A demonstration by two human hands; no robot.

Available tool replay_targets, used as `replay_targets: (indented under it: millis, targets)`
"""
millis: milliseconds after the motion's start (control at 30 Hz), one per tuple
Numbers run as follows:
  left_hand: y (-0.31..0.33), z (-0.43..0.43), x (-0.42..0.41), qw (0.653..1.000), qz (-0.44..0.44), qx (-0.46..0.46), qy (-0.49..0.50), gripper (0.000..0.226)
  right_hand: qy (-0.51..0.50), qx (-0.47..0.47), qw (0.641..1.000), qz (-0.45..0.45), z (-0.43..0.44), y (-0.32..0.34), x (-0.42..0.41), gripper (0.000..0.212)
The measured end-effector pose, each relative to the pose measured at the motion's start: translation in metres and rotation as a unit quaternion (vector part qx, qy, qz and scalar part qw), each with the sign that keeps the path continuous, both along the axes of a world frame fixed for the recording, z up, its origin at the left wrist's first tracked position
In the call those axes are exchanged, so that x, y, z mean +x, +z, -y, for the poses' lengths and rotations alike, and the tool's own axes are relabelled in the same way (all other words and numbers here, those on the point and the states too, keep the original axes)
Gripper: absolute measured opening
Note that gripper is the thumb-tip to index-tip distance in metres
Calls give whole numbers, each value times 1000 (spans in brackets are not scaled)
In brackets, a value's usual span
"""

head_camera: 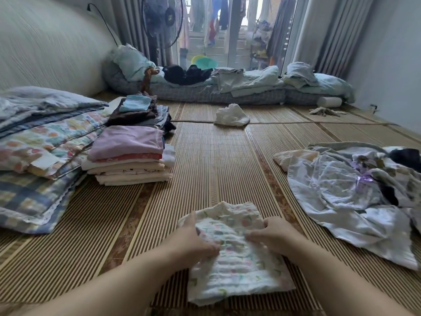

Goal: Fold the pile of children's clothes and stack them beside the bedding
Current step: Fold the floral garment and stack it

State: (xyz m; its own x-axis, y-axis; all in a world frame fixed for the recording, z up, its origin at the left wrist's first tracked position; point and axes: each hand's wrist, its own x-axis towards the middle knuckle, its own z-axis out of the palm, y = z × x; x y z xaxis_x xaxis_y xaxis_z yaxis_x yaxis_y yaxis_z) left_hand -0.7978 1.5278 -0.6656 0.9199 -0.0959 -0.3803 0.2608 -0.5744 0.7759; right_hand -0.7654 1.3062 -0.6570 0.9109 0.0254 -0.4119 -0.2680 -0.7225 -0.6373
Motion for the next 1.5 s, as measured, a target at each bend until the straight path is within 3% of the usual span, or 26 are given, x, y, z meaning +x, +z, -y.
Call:
replay_targets:
  millis: [67,133,167,267,300,400,500,767,867,1033,1167,1333,1400,1467,1500]
  targets:
    - [2,5,0,999,3,-43,32,112,-2,27,1000,16,-4,-2,0,16]
    - [2,5,3,987,8,-146,67,117,-20,63,996,55,-5,-3,0,21]
    - [2,4,3,977,-2,-199,77,115,-35,103,992,56,-2,-3,0,34]
    - [2,-1,-1,960,-54,-268,58,93,4,198,980,27,11,-6,-4,102]
    - [2,-3,-2,959,-69,-272,49,84,37,204,978,24,15,-7,-6,108]
    - [2,-7,-3,962,-89,-255,22,72,76,228,970,-28,21,-10,-10,93]
    - [8,-7,-2,973,-84,-215,-12,78,63,235,969,-50,15,-9,-13,80]
    - [65,-62,35,977,73,-200,-11,80,34,294,951,85,-56,58,6,76]
    - [103,-117,70,968,122,-219,2,81,70,298,941,146,-105,98,46,74]
    - [154,-204,133,963,239,-109,68,77,109,306,930,170,-200,129,141,75]
    - [151,-253,182,948,285,-60,131,74,131,313,925,173,-268,122,212,77]
    - [107,-277,228,956,242,7,166,67,155,232,948,154,-309,91,264,77]
    - [82,-277,240,964,188,130,135,57,198,122,955,183,-314,78,272,72]
    - [68,-278,246,956,133,240,107,66,262,-41,939,220,-315,67,280,95]
    - [62,-280,245,958,110,240,112,73,291,-106,925,219,-315,62,285,112]
